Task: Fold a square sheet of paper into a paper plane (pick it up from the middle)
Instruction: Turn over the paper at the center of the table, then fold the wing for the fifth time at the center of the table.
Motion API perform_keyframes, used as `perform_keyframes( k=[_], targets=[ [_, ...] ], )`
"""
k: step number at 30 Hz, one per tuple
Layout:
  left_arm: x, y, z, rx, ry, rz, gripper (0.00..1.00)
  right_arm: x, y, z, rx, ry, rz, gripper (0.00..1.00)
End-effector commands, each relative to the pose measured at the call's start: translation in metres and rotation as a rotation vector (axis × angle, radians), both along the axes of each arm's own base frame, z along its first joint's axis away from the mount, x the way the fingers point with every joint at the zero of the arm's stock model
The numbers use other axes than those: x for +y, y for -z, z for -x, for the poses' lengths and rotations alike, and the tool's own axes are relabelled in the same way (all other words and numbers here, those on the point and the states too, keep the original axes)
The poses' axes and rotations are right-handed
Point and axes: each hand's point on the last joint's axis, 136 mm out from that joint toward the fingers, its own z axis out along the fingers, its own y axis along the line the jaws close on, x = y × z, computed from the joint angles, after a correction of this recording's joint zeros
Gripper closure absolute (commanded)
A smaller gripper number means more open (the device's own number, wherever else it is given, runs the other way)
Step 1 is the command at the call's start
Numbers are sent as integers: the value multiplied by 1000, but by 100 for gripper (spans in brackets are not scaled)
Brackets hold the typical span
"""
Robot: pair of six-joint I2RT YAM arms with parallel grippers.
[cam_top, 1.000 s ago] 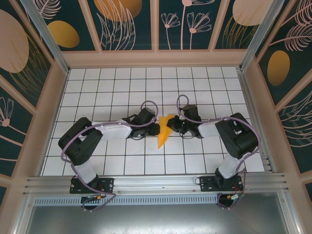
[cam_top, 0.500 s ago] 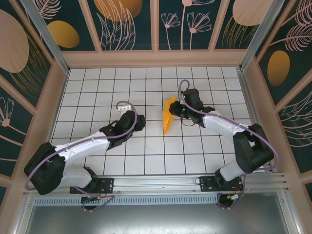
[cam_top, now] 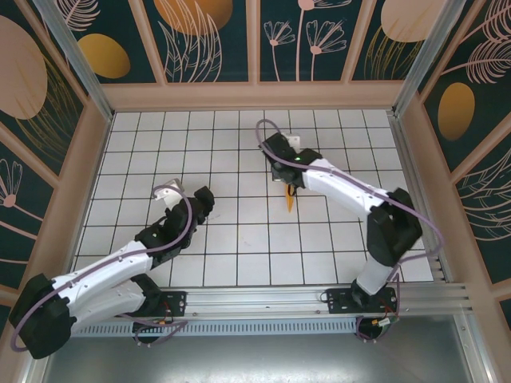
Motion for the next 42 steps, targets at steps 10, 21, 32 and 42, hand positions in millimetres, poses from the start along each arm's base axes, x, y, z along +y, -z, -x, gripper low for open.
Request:
perform_keyframes(
  k=[10, 21, 32, 42],
  targets=[
    [34, -6, 11, -56, -138, 33, 21, 66, 76, 13, 128, -104, 399, 90],
    [34, -8, 12, -59, -127, 27, 21, 182, 36, 40, 228, -406, -424, 44],
    [-25, 16, -7, 80, 96, -24, 18, 105, 9, 35, 268, -489, -994, 81],
    [-81, 43, -23, 240, 291, -8, 16, 114, 62, 34, 399, -478, -984, 91]
  ],
)
